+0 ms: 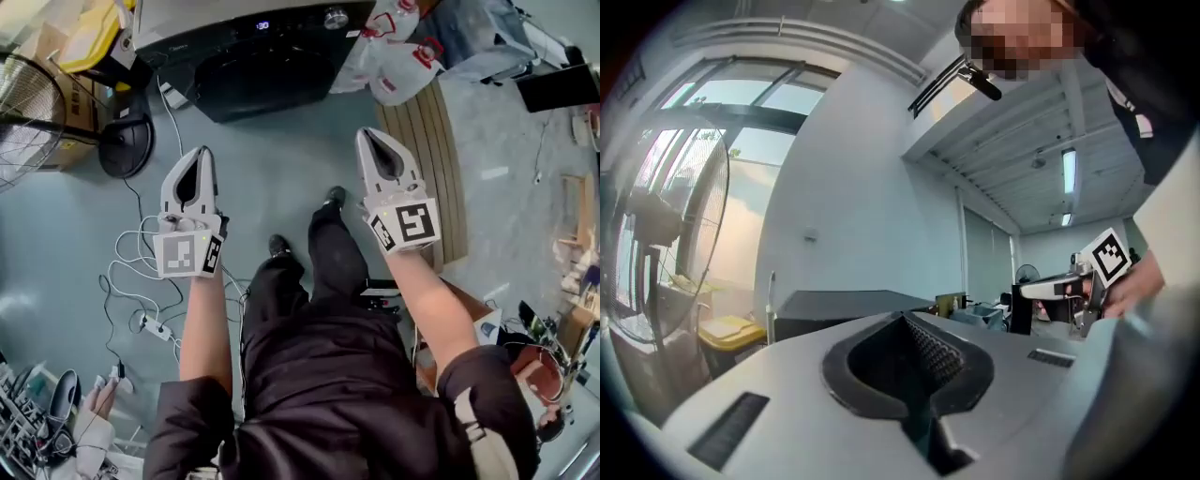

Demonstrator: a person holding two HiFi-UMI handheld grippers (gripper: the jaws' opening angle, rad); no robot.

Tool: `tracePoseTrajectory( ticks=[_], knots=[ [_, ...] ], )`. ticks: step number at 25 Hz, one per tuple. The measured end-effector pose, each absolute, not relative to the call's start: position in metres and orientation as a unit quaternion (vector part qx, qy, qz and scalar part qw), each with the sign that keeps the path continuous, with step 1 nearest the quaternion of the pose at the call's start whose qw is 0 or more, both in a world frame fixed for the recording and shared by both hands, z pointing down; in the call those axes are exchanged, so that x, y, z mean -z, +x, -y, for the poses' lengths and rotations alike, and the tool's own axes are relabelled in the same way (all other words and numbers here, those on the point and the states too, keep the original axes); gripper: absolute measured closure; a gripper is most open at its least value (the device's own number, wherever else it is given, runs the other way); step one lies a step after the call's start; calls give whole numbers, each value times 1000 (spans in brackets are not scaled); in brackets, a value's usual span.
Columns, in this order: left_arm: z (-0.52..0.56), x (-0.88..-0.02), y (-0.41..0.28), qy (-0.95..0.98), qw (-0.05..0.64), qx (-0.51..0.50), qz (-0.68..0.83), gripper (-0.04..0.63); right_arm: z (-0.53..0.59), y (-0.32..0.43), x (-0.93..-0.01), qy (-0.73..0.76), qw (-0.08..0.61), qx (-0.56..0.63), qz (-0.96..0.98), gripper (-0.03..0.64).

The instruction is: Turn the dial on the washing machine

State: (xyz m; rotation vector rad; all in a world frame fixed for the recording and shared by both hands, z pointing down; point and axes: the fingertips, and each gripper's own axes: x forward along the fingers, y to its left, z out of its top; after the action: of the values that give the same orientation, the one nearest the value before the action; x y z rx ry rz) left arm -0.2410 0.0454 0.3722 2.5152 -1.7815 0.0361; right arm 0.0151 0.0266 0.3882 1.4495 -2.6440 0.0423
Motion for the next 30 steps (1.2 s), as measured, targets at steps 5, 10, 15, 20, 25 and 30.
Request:
tracePoseTrajectory(
  ticks=[5, 10, 15, 20, 25, 30],
  knots=[
    [-105, -307, -284, 815, 20, 6, 579, 580, -83, 32, -319, 511, 59, 0, 858, 594],
    [-165, -278, -304, 821, 55, 13, 568, 580, -144, 51, -269, 531, 47, 4, 846, 594],
    [-205, -259, -307, 823, 84, 54, 559, 580, -182, 72, -229, 536, 18, 22, 844, 595],
    [-243, -239, -290, 819, 69, 65, 566, 581, -207, 83, -220, 517, 0, 15, 856, 595],
    [-287, -237, -253, 815, 75, 66, 571, 580, -245, 102, -225, 494, 3, 10, 869, 595],
    [-337, -242, -193, 832, 109, 68, 540, 580, -289, 124, -232, 461, -4, 6, 887, 595]
  ],
)
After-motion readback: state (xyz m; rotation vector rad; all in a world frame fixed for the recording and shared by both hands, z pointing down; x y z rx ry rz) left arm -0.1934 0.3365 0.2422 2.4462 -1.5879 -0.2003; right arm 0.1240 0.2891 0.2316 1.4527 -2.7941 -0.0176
